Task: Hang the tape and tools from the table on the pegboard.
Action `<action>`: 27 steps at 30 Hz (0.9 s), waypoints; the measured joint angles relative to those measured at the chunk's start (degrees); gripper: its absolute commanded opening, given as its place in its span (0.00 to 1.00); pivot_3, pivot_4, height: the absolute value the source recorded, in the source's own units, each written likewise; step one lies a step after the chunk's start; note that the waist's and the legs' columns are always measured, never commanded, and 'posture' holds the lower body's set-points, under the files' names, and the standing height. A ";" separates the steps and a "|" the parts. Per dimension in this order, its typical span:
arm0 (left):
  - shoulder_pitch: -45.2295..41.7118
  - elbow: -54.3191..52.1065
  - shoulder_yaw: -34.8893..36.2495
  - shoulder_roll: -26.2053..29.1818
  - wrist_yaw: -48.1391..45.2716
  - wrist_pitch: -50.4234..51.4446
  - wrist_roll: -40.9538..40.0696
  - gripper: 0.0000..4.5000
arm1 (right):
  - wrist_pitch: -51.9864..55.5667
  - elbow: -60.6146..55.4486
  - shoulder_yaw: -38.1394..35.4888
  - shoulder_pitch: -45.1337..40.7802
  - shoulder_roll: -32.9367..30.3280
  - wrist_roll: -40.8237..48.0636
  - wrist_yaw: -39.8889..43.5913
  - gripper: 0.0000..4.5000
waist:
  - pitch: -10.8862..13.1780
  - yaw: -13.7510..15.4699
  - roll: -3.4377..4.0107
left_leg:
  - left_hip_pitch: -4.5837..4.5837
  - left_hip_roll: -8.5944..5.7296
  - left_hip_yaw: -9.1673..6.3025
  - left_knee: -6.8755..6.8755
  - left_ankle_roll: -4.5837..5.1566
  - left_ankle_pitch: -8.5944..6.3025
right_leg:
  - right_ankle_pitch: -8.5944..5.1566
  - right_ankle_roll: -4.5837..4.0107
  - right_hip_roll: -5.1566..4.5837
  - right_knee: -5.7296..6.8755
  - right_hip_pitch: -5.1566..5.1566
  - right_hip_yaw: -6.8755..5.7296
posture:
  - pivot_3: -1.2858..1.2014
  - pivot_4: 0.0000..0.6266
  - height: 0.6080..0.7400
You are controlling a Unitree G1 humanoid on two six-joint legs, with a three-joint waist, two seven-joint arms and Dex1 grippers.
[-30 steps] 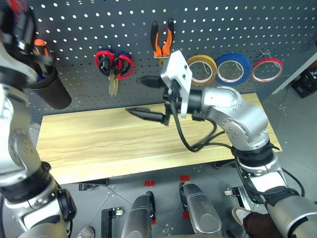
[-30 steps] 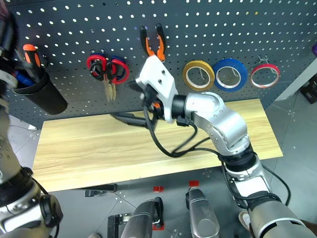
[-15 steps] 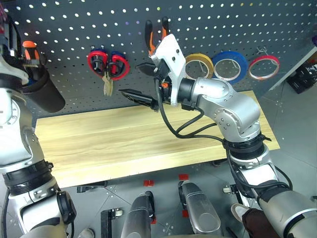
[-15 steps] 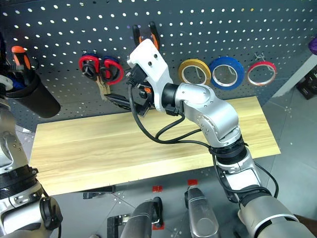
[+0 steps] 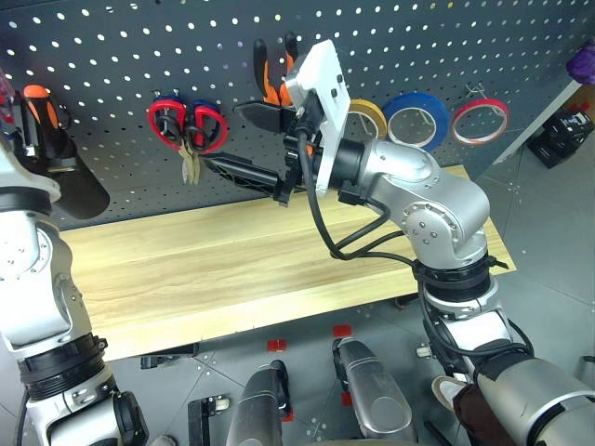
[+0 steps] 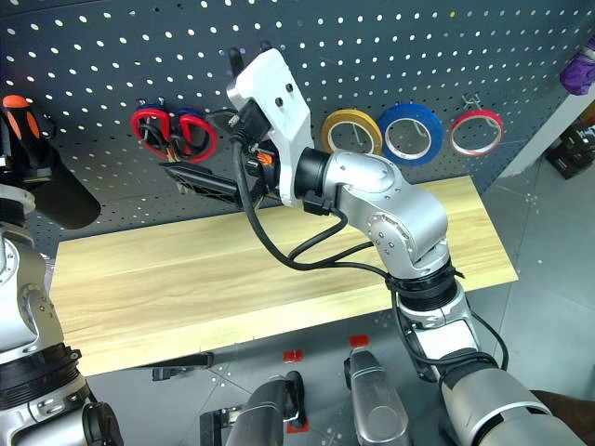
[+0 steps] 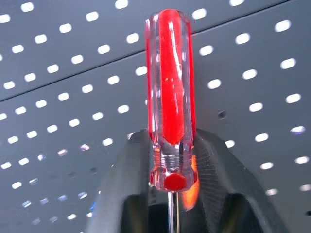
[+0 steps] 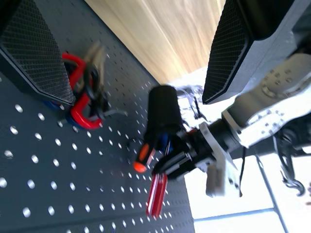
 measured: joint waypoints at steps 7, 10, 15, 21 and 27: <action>0.43 -1.25 0.44 -0.56 1.79 -0.08 -0.29 1.00 | -1.27 -0.15 -0.20 0.02 0.07 0.17 0.63 1.00 | -0.06 0.11 -0.02 | 0.00 0.00 0.00 0.01 0.00 0.00 | 0.00 0.00 0.00 0.01 0.00 0.00 | 0.39 0.46 1.00; 0.43 -2.50 0.43 -0.55 2.10 0.43 -0.30 1.00 | -1.81 -0.14 -0.19 0.11 -0.05 0.16 0.81 1.00 | -0.07 0.10 -0.04 | 0.00 0.00 0.00 0.02 0.00 0.00 | 0.00 0.00 0.00 0.03 0.00 0.00 | 0.39 0.44 1.00; 0.50 -12.24 0.22 -0.39 1.95 6.99 -2.45 1.00 | -3.55 -1.02 -0.11 2.82 -2.38 0.13 2.59 1.00 | -0.41 0.38 -0.26 | 0.00 -0.02 -0.01 0.01 -0.01 0.00 | 0.01 0.00 0.00 0.03 0.00 0.01 | 0.41 0.40 1.00; 12.12 -29.38 0.88 -3.02 2.90 21.92 -2.81 1.00 | -6.91 -6.04 0.89 14.02 -10.58 -1.66 5.77 1.00 | -2.06 0.84 -0.25 | 0.07 -0.03 0.04 -0.08 -0.01 -0.02 | 0.01 0.01 0.01 -0.02 0.02 0.07 | 0.44 0.35 1.00; 23.42 -35.70 1.24 -13.36 2.79 31.18 -7.85 1.00 | -9.40 -8.28 1.60 28.10 -13.45 -4.70 4.17 1.00 | -4.04 3.83 -0.25 | 0.25 0.10 0.13 -0.02 -0.04 0.00 | 0.01 0.01 0.14 0.10 0.15 0.12 | 0.45 0.28 1.00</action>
